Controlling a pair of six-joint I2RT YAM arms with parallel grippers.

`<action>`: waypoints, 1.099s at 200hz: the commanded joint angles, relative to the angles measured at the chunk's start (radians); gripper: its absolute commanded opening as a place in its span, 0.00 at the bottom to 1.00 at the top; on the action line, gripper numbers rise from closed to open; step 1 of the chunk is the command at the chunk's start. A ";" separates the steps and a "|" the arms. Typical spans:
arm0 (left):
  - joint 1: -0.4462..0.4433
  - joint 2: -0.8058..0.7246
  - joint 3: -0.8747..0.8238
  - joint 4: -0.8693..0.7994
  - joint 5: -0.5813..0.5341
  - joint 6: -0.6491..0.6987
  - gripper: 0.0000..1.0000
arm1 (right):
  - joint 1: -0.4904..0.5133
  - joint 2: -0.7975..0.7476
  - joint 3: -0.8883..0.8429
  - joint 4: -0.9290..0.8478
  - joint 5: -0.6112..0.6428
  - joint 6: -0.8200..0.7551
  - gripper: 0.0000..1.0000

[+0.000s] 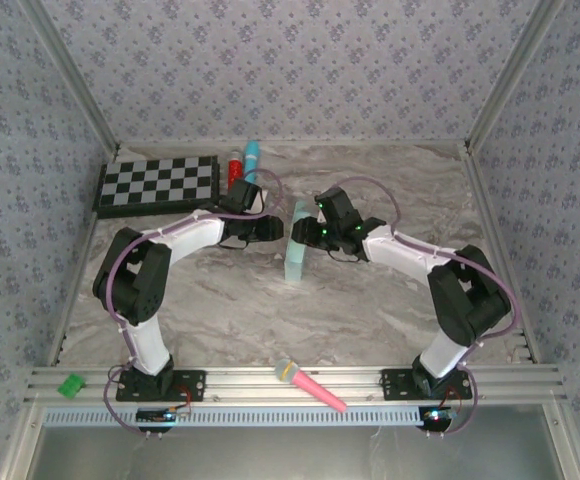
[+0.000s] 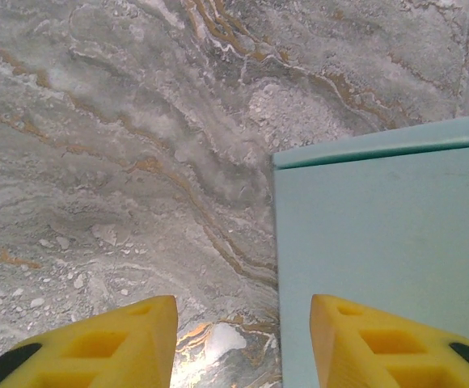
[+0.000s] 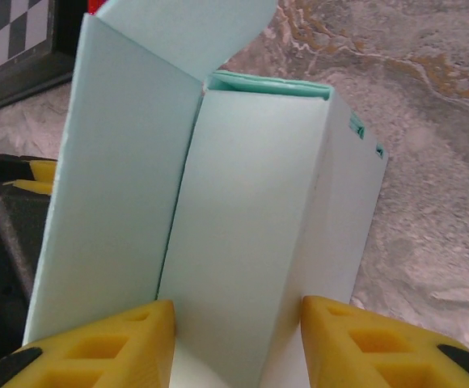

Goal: Fold the paper box

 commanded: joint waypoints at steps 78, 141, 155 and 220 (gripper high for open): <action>-0.003 -0.024 0.050 -0.048 -0.007 0.030 0.48 | -0.028 -0.196 -0.121 -0.137 0.119 -0.111 0.45; -0.003 0.028 0.121 -0.075 0.106 0.068 0.49 | 0.031 -0.189 -0.315 0.036 0.064 -0.082 0.38; -0.002 0.049 0.148 -0.086 0.126 0.070 0.49 | 0.063 -0.161 -0.327 0.092 0.062 -0.036 0.37; -0.014 0.121 0.237 -0.143 0.177 0.094 0.49 | 0.157 -0.041 -0.308 0.248 0.093 0.037 0.36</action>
